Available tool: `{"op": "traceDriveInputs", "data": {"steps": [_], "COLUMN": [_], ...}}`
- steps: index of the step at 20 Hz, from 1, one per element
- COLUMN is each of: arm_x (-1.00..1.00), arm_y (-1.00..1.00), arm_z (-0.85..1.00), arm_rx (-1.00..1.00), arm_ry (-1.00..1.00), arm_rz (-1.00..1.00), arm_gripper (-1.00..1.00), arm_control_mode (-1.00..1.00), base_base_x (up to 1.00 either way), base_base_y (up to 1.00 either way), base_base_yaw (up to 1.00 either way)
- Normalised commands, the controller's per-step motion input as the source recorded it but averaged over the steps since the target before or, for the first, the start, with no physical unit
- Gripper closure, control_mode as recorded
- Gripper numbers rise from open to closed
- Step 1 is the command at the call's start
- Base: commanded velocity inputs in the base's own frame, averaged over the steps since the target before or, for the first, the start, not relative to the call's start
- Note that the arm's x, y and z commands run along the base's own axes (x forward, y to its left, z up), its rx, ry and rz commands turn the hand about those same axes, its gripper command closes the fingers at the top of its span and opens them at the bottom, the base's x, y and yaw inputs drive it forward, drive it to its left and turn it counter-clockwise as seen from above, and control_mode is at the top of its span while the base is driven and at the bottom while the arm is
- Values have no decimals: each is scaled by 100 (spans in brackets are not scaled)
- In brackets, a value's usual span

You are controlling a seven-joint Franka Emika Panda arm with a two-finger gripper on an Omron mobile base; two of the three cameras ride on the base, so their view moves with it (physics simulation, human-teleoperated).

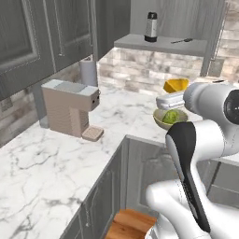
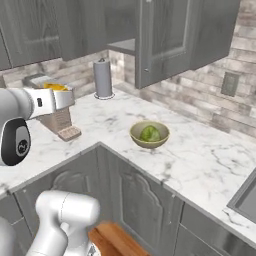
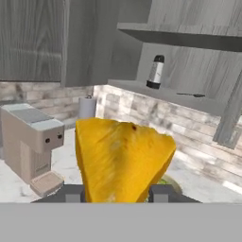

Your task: Pick the cheese from the fridge and the cheese grater from the cabinet and place them next to the salad bowl.

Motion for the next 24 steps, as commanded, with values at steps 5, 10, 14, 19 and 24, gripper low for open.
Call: {"op": "traceDriveInputs", "data": {"steps": [5, 10, 14, 19, 24], "arm_x": [0, 0, 0, 0, 0], "arm_y": [0, 0, 0, 0, 0], "arm_z": [0, 0, 0, 0, 0], "arm_rx": [0, 0, 0, 0, 0], "arm_ry": [0, 0, 0, 0, 0], "arm_rz": [0, 0, 0, 0, 0], "arm_gripper": [100, 100, 100, 100, 100], "arm_control_mode": [100, 100, 100, 100, 100], "base_base_x": [51, 12, 0, 0, 27], "base_base_y": [-2, 21, 4, 15, 17], "base_base_yaw": [-11, -4, -15, -19, -16]}}
